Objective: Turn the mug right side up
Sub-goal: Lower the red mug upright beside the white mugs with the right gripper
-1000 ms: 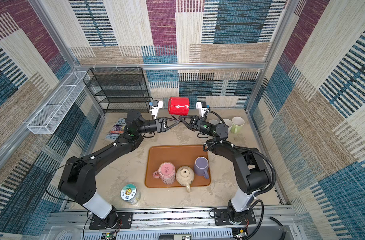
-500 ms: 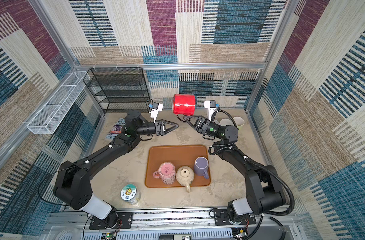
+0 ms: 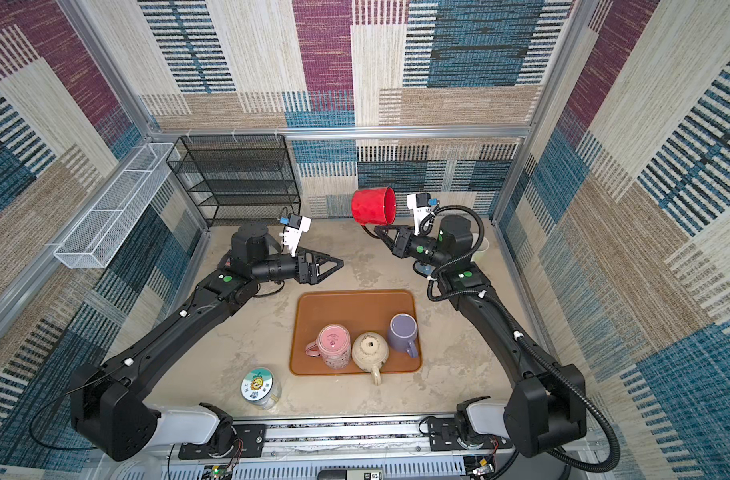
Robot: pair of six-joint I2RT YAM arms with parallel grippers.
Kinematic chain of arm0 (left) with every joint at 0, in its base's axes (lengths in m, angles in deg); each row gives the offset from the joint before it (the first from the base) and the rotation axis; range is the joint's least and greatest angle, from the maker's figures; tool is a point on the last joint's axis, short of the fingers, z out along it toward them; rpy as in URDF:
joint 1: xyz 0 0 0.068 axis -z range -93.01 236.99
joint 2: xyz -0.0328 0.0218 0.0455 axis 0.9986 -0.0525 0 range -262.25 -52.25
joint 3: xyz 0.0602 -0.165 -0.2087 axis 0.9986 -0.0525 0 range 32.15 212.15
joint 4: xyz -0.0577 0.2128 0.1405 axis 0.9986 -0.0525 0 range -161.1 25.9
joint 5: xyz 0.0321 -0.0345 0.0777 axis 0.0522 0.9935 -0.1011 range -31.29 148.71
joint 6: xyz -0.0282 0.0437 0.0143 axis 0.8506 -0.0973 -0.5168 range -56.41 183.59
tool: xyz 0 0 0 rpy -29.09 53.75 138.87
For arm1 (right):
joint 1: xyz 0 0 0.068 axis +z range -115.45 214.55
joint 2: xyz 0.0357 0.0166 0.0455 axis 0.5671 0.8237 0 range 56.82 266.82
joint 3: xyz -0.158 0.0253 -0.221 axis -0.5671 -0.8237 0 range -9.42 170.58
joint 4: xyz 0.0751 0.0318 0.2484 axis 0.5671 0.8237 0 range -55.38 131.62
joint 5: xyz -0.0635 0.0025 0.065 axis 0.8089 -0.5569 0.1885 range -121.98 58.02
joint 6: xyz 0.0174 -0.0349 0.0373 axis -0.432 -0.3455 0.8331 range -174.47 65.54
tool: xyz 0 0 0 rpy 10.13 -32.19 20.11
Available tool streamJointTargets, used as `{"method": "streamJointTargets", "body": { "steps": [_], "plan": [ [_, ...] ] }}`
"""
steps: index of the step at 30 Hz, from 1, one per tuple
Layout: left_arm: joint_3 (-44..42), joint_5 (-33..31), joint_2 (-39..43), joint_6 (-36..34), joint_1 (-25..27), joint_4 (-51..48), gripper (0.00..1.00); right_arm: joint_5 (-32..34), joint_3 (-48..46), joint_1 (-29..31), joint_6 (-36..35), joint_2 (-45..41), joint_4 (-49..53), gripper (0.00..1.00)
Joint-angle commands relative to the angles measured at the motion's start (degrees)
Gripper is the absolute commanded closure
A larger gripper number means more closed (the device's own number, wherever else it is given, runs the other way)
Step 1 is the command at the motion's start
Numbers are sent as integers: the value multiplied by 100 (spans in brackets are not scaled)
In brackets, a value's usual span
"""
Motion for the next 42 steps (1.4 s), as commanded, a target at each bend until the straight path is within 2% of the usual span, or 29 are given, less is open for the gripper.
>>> {"method": "streamJointTargets", "body": {
  "steps": [1,8,11,15,25,42],
  "plan": [
    [59,-823,223,-525,-5,-1135,0,753,414,61,-896,321,1522,100],
    [-95,-1873,698,-1033,-5,-2424,0,2275,1440,509,-1324,1351,3164,100],
    [-284,-1991,917,-1108,-5,-2550,1,3044,1852,717,-1472,1838,3725,100],
    [-552,-2058,1113,-1164,-5,-2477,0,3716,2085,765,-1508,2230,4089,100],
    [-571,-2004,1010,-1310,-5,-2624,0,4328,2828,765,-1610,3263,4615,100],
    [-540,-2046,918,-1292,-5,-2672,0,5240,2917,764,-1805,3824,4740,100]
  ]
}}
